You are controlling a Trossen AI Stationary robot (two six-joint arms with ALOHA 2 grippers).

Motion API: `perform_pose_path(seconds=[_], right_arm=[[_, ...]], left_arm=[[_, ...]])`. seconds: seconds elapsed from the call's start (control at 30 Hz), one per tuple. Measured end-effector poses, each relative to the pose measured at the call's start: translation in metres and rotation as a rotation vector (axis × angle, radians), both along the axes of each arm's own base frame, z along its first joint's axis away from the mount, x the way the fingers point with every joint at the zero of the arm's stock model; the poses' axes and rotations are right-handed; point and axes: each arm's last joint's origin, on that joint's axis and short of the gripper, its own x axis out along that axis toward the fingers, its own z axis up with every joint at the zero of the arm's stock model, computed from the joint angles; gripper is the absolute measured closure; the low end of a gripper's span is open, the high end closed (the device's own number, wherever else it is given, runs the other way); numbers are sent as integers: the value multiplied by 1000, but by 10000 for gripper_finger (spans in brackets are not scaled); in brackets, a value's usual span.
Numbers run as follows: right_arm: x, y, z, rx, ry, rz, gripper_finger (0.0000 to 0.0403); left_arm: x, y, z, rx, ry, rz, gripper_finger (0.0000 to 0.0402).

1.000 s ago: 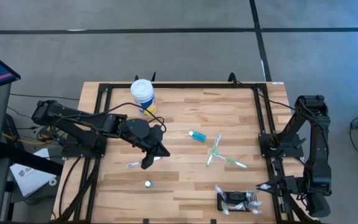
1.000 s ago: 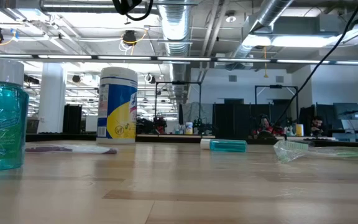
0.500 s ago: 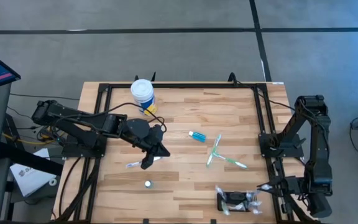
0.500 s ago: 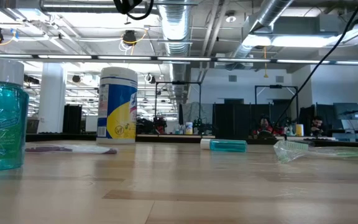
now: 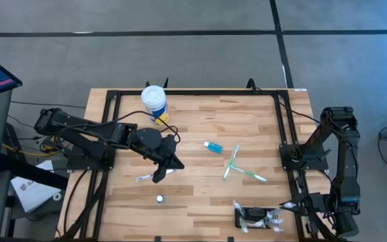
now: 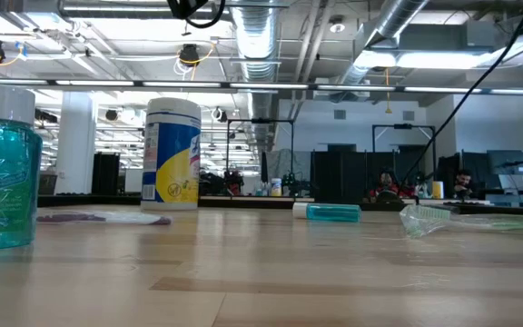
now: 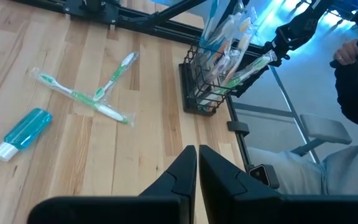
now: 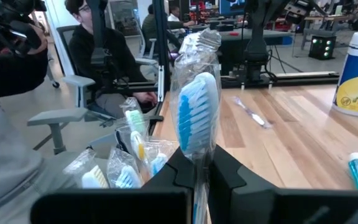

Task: Pick & Place toothbrushing station
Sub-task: Put the blue toothbrush into the wire organizer

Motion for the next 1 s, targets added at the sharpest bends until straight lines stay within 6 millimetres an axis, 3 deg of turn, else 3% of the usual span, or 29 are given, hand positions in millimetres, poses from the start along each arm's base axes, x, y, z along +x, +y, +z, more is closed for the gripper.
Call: perform_pose_path(seconds=[0.17,0.57,1.0], right_arm=[[0,-2,-2,-11,-1,-2,398],[2,-12,-28,95,5,-20,397],[3,-10,-30,71,4,-13,397]], left_arm=[[0,0,0,2,-4,-1,389],[0,0,1,1,-8,-1,389],[0,0,1,1,-8,-1,389]])
